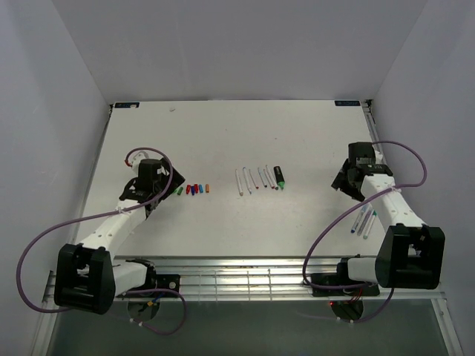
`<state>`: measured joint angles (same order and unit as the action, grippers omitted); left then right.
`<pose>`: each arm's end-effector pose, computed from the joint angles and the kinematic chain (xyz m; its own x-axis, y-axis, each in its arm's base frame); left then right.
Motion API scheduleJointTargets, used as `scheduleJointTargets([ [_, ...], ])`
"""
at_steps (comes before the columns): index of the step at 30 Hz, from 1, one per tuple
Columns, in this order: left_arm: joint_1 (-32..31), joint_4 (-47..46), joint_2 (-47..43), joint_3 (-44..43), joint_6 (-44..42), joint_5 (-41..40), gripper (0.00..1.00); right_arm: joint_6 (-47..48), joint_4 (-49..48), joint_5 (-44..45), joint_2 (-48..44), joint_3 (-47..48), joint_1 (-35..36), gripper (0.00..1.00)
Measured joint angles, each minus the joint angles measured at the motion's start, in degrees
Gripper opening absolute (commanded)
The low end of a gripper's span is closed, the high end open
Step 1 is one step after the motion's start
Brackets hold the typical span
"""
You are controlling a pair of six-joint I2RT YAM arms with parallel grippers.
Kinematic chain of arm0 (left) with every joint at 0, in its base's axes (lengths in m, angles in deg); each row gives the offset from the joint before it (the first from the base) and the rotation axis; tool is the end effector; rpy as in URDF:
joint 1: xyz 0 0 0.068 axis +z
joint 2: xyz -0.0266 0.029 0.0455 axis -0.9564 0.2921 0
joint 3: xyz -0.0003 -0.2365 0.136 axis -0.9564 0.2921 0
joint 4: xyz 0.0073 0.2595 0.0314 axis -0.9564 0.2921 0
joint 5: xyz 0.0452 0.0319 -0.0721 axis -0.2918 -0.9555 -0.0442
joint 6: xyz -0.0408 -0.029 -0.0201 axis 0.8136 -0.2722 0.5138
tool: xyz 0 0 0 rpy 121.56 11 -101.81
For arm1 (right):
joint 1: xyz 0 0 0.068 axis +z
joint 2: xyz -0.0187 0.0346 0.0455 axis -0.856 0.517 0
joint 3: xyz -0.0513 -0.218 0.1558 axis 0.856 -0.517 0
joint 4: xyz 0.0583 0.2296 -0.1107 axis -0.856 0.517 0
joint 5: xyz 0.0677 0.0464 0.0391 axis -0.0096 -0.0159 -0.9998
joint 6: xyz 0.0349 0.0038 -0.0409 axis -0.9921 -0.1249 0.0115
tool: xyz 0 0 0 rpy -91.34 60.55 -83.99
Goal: Open the pen caps
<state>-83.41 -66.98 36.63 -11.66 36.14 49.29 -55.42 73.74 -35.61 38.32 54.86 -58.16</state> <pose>0.2334 -0.0367 0.2027 -0.5305 -0.6240 -0.5738 -0.4624 0.7803 -0.4210 0.2551 -0.0068 0.2343 -0.6986 0.4248 -0.5757 0.5030 0.8639 0.0271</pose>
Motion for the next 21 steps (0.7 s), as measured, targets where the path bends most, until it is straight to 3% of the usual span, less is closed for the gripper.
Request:
scheduleJointTargets([
  [12, -1.84, 1.11, -2.12, -0.42, 1.70, 7.69, 0.98, 1.18, -2.62, 3.30, 0.15, -1.57, -10.38, 0.57],
  [21, -3.08, -1.49, -2.25, -0.11, 1.81, 15.02, 0.98, 4.28, -8.41, -1.09, -4.61, -10.32, -14.32, 0.54],
])
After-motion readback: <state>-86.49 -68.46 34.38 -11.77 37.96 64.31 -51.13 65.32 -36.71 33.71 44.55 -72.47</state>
